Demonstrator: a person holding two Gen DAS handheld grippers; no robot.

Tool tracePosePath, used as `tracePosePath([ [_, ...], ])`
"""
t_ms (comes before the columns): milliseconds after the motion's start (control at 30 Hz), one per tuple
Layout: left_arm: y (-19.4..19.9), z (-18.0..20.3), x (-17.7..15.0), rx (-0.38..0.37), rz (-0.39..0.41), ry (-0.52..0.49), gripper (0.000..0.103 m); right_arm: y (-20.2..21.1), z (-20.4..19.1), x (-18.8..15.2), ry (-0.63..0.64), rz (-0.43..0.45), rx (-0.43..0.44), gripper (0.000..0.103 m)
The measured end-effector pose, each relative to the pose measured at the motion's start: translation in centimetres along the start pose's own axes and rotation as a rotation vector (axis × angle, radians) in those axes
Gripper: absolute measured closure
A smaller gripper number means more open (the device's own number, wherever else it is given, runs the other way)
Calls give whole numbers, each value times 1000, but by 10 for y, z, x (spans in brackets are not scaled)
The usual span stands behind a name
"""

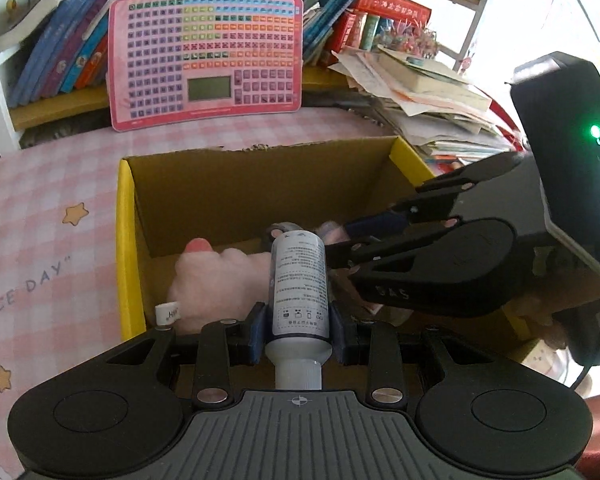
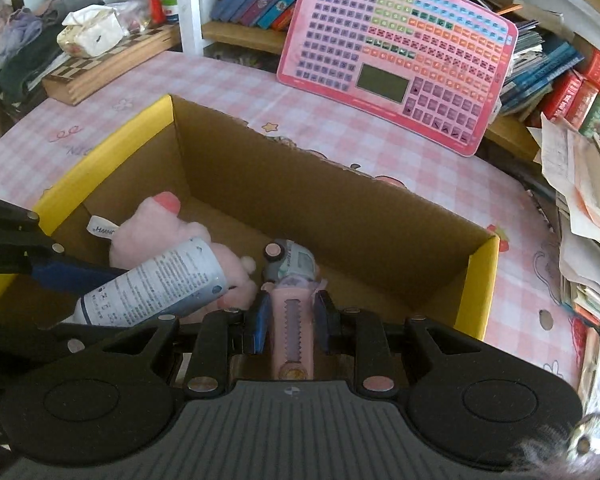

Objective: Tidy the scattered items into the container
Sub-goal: 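Lower the bottle with the left gripper while the right lowers the comb into the box, then open both grippers to release the bottle and comb into the yellow box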

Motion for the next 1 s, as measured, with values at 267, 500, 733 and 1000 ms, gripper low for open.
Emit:
tracePosePath([
  [267, 14, 1, 8, 50, 102, -16, 54, 9, 7, 8, -7, 60, 0, 54],
  [500, 39, 3, 5, 88, 167, -17, 35, 32, 6, 9, -29, 126, -20, 48],
  [733, 65, -2, 2, 111, 217, -11, 34, 60, 2, 8, -59, 194, -60, 38],
  [1000, 104, -19, -4, 206, 336, 39, 17, 95, -4, -2, -133, 271, -165, 19],
])
Point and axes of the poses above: each gripper's, at about its wrist camera, not at the fingertips, and y roughly against the way its jaws point, z to its right, x to its top, the point moved 6 cm from there along -y, roughly the way its jaws point, and after that the axes turned 14 degrees about y, right-handed, at the moved point
